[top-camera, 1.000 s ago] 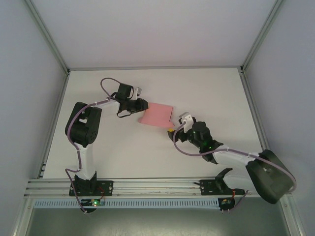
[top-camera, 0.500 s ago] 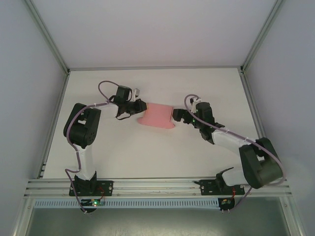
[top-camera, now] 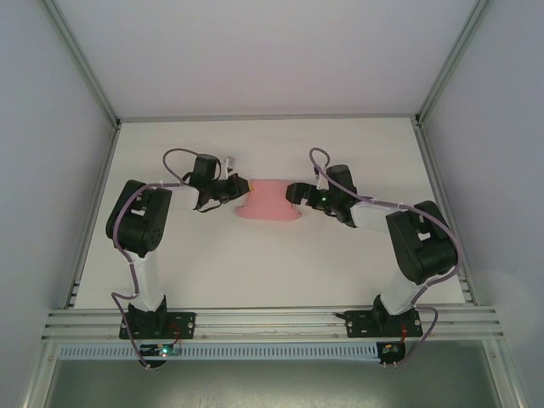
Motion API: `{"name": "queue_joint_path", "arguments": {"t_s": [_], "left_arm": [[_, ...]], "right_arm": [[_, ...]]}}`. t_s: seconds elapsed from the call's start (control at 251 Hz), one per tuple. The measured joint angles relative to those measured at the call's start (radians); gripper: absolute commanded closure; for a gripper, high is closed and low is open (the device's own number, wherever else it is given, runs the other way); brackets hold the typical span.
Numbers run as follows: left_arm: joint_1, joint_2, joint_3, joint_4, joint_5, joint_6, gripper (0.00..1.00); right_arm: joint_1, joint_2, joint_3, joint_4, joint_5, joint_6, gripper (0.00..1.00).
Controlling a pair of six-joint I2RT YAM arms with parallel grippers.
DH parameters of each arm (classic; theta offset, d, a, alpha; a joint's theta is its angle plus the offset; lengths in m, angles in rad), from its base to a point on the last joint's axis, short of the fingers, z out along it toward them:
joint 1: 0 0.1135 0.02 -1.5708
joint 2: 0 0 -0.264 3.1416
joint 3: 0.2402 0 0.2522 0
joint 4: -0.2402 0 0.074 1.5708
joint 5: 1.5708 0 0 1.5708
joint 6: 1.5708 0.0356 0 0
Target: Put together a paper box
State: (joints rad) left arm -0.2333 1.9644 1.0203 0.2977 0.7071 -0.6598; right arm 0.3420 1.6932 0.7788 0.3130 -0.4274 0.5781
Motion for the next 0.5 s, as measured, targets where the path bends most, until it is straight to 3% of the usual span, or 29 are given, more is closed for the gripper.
{"name": "queue_joint_path", "arguments": {"t_s": [0.184, 0.407, 0.499], "left_arm": [[0.010, 0.000, -0.016, 0.025, 0.018, -0.008, 1.00], [0.013, 0.000, -0.018, 0.029, 0.024, -0.008, 1.00], [0.013, 0.000, -0.018, 0.030, 0.024, -0.008, 1.00]], "right_arm": [[0.000, 0.059, 0.034, 0.013, -0.088, 0.038, 0.02], [0.000, 0.140, 0.057, 0.103, -0.199, 0.130, 0.14], [-0.004, 0.159, 0.057, 0.151, -0.235, 0.168, 0.23]]}}
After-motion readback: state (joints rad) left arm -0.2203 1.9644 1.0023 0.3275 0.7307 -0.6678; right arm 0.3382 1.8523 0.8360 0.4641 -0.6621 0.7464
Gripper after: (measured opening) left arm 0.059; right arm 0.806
